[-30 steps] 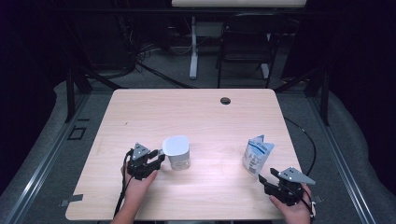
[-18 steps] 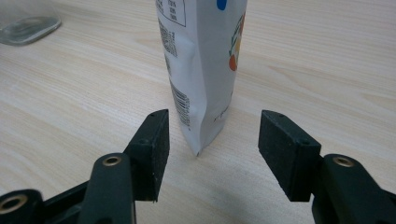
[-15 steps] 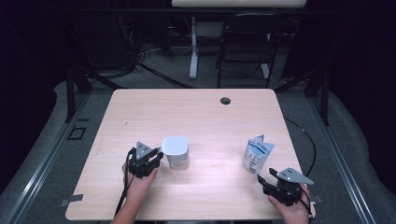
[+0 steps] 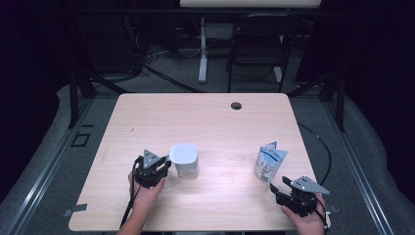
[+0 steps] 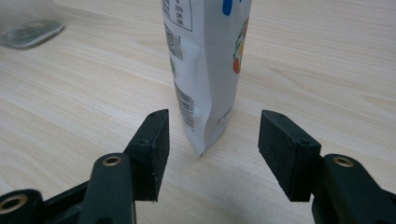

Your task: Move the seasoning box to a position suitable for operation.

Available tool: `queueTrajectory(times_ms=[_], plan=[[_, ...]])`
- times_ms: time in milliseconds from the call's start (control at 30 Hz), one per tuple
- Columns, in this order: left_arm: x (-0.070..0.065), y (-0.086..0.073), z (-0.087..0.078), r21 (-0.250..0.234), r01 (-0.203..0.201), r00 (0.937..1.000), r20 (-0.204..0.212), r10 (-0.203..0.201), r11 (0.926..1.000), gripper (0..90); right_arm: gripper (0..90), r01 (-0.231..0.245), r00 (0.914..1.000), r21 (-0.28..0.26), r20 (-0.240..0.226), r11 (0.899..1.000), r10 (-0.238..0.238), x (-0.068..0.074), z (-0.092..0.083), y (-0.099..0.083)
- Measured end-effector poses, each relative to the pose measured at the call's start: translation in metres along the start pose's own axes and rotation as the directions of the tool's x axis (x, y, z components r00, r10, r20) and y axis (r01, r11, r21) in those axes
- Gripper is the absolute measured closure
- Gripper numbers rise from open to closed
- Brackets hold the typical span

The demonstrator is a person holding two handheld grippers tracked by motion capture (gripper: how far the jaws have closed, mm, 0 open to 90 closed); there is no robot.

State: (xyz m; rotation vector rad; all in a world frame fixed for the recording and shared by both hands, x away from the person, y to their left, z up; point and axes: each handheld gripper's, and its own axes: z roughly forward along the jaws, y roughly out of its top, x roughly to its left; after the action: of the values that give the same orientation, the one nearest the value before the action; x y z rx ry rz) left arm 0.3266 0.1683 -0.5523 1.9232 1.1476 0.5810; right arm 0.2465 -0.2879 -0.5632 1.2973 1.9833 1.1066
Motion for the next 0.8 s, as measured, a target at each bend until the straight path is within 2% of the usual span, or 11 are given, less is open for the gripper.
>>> queueTrajectory(times_ms=[67, 233, 300, 400, 600, 667, 800], plan=[[-0.002, -0.001, -0.001, -0.001, 0.004, 1.0, 0.003, -0.004, 1.0, 72.5, 42.8, -0.004, 1.0, -0.005, -0.005, 1.0, 0.004, 0.0, -0.001, 0.0], [-0.008, -0.003, -0.006, 0.009, -0.027, 0.9995, 0.017, 0.027, 0.9996, 72.4, 42.8, -0.041, 0.9988, -0.023, -0.028, 0.999, 0.041, 0.002, -0.006, 0.003], [-0.01, -0.004, -0.006, 0.005, -0.024, 0.9995, 0.019, 0.024, 0.9997, 72.4, 42.8, -0.042, 0.9987, -0.024, -0.031, 0.999, 0.042, 0.002, -0.007, 0.004], [-0.014, -0.005, -0.01, 0.016, -0.039, 0.9989, 0.028, 0.038, 0.9991, 72.3, 43.0, -0.049, 0.9974, -0.035, -0.054, 0.998, 0.047, 0.009, -0.015, 0.009], [-0.026, -0.008, -0.019, 0.039, -0.048, 0.9974, 0.057, 0.045, 0.9981, 71.5, 44.6, 0.021, 0.9963, -0.065, -0.081, 0.998, -0.026, 0.033, -0.027, 0.014], [-0.03, -0.01, -0.021, 0.044, -0.063, 0.9958, 0.069, 0.06, 0.997, 71.1, 45.2, 0.051, 0.9938, -0.072, -0.095, 0.996, -0.058, 0.04, -0.028, 0.016], [-0.039, -0.011, -0.024, 0.041, -0.102, 0.9913, 0.087, 0.098, 0.9939, 70.7, 46.2, 0.083, 0.9878, -0.071, -0.126, 0.994, -0.092, 0.053, -0.022, 0.017]])
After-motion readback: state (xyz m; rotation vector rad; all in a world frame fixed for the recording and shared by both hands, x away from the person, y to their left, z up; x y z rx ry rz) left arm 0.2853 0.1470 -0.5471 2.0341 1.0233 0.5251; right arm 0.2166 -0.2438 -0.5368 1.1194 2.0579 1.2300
